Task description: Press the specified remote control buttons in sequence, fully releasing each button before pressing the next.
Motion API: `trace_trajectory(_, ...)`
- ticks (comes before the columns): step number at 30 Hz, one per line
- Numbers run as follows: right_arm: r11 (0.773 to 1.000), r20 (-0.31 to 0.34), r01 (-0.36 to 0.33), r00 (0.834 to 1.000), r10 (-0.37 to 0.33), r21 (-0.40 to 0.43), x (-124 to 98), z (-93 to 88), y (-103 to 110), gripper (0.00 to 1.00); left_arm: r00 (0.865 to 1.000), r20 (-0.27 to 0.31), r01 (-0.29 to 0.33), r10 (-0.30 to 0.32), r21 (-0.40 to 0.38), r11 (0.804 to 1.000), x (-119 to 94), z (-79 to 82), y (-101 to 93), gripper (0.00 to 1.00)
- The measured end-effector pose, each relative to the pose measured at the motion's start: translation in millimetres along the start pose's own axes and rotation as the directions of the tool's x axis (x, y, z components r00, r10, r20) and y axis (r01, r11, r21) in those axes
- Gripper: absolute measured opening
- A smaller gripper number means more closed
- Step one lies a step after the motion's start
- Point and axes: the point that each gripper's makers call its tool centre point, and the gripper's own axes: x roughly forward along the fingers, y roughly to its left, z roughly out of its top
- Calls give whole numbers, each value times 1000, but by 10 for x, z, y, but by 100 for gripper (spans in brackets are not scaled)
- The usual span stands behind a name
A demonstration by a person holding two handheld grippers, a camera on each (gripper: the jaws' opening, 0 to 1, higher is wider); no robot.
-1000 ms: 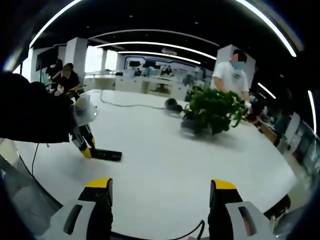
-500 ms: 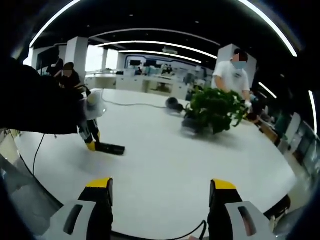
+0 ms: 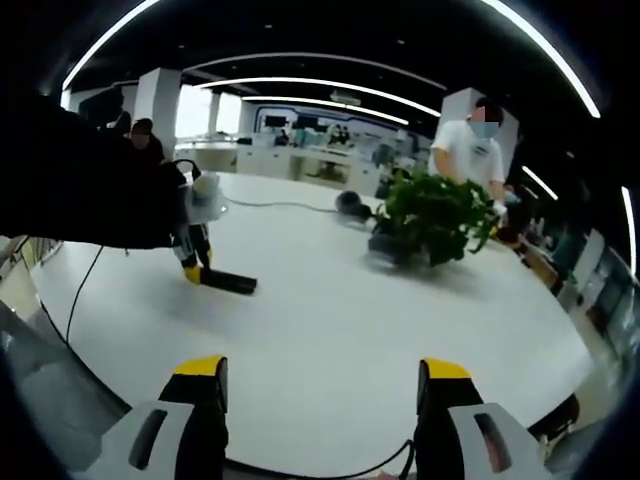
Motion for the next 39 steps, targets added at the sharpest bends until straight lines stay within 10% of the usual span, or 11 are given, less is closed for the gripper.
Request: trace_trajectory(39,999,-45,-4,999,2,-33,47,-89,10,73,999,28,-26,26,0,1000,-7,43,678,25)
